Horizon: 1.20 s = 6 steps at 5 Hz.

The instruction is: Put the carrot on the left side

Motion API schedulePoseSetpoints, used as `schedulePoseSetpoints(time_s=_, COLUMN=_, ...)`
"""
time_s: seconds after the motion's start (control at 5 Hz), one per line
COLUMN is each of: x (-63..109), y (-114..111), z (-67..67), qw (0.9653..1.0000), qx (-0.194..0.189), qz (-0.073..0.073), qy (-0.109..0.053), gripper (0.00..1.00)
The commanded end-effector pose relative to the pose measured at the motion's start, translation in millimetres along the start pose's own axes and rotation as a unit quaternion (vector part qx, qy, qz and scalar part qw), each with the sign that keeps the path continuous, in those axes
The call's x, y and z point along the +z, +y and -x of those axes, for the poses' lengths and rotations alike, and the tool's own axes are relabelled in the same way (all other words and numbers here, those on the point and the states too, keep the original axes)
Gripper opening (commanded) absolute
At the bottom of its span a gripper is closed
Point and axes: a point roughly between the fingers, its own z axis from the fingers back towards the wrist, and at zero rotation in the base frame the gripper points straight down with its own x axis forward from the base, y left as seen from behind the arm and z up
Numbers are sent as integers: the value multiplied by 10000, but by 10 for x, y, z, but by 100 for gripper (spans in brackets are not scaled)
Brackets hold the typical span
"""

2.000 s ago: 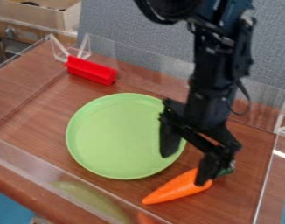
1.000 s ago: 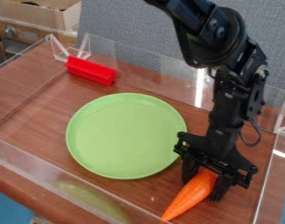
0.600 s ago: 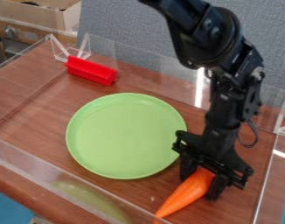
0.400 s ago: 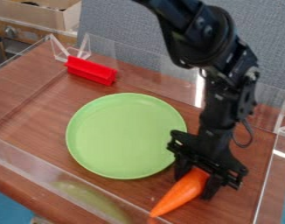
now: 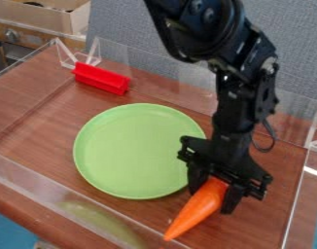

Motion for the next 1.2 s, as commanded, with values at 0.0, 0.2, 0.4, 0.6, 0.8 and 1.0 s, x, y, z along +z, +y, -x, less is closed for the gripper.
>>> schedulePoseSetpoints(time_s=0.0, x=112, y=-89, z=-54, qw=9994, qx=-115, qz=37, qy=-322, gripper=0)
schedulePoseSetpoints(time_s=0.2, x=89, y=-120, z=-60, qw=9990, qx=-255, qz=15, qy=-363, gripper=0)
schedulePoseSetpoints(time_s=0.4, x=90, y=-172, z=-69, qw=9957, qx=-836, qz=-7, qy=-397, gripper=0)
schedulePoseSetpoints(time_s=0.6, x=305, y=-60, z=-60, qw=9969, qx=-597, qz=9, qy=-522, gripper=0)
schedulePoseSetpoints(time_s=0.8, x=655, y=253, z=-125, qw=9961, qx=-547, qz=15, qy=-695, gripper=0)
schedulePoseSetpoints(time_s=1.0, x=897, y=763, z=-189, qw=9969, qx=-247, qz=-22, qy=-748, gripper=0)
